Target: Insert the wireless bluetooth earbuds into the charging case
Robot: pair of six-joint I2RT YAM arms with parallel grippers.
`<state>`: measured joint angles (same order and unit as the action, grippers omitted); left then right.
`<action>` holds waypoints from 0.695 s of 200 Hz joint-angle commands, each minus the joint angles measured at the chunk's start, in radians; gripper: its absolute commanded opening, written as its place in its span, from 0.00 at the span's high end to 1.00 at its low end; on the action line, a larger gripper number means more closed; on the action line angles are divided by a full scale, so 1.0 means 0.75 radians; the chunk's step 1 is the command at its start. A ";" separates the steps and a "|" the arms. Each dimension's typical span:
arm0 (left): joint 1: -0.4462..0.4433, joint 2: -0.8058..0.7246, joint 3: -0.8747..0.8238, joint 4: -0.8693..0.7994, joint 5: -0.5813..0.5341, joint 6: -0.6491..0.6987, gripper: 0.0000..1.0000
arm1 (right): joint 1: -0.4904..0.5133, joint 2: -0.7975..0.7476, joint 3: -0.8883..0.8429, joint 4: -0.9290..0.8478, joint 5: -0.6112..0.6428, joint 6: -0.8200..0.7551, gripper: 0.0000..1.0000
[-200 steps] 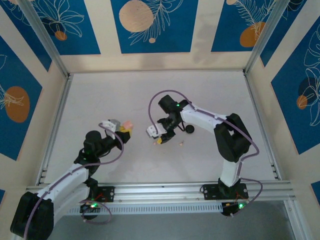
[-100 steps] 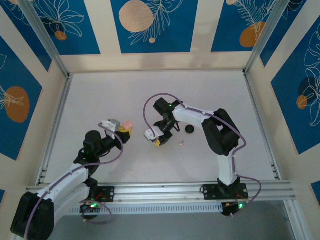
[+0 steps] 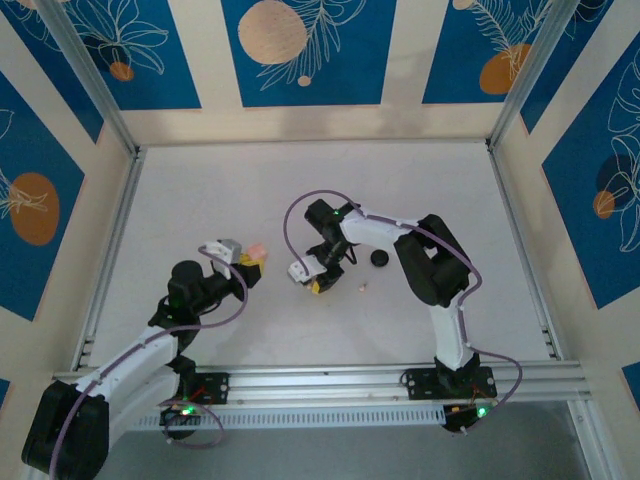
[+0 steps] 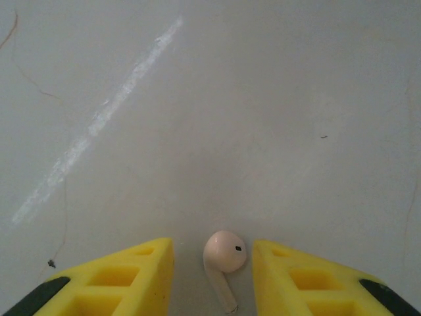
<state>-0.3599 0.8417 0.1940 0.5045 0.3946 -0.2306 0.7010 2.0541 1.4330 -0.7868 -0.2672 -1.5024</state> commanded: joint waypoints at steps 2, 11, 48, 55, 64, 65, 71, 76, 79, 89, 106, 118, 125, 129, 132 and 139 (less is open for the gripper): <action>0.019 0.002 0.006 0.011 0.039 -0.013 0.81 | 0.011 0.031 0.046 -0.039 -0.024 -0.034 0.65; 0.020 0.003 0.006 0.009 0.040 -0.014 0.81 | 0.013 0.036 0.051 -0.045 -0.024 -0.034 0.65; 0.021 0.001 0.006 0.004 0.044 -0.012 0.81 | 0.019 0.056 0.061 -0.044 -0.024 -0.032 0.66; 0.020 0.001 0.005 0.002 0.043 -0.012 0.81 | 0.019 0.058 0.061 -0.044 -0.023 -0.032 0.66; 0.020 0.001 0.005 0.000 0.043 -0.011 0.81 | 0.018 0.062 0.064 -0.045 -0.018 -0.031 0.67; 0.021 0.001 0.006 -0.001 0.044 -0.010 0.81 | 0.018 0.063 0.064 -0.044 -0.018 -0.030 0.67; 0.021 0.002 0.005 -0.001 0.044 -0.010 0.81 | 0.018 0.066 0.065 -0.044 -0.015 -0.028 0.68; 0.021 0.000 0.006 -0.002 0.044 -0.009 0.81 | 0.019 0.069 0.065 -0.044 -0.012 -0.028 0.69; 0.021 -0.001 0.006 -0.002 0.044 -0.008 0.81 | 0.019 0.070 0.069 -0.045 -0.011 -0.029 0.69; 0.022 -0.001 0.007 -0.004 0.043 -0.008 0.81 | 0.022 0.075 0.070 -0.046 -0.006 -0.023 0.70; 0.022 -0.001 0.007 -0.009 0.044 -0.006 0.81 | 0.018 0.082 0.076 -0.049 0.002 -0.016 0.71; 0.022 -0.004 0.007 -0.010 0.046 -0.003 0.81 | 0.019 0.086 0.078 -0.049 0.008 -0.013 0.71; 0.022 -0.004 0.007 -0.010 0.047 -0.004 0.81 | 0.018 0.089 0.079 -0.049 0.014 -0.012 0.71; 0.022 -0.005 0.008 -0.011 0.047 -0.003 0.81 | 0.019 0.091 0.079 -0.050 0.014 -0.011 0.71; 0.022 -0.005 0.007 -0.012 0.047 -0.003 0.81 | 0.019 0.092 0.079 -0.049 0.017 -0.011 0.71; 0.022 -0.006 0.007 -0.012 0.046 -0.004 0.81 | 0.020 0.095 0.079 -0.050 0.020 -0.010 0.71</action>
<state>-0.3592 0.8417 0.1940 0.4984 0.4023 -0.2302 0.7078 2.0933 1.4738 -0.7975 -0.2531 -1.5036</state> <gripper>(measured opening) 0.191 0.290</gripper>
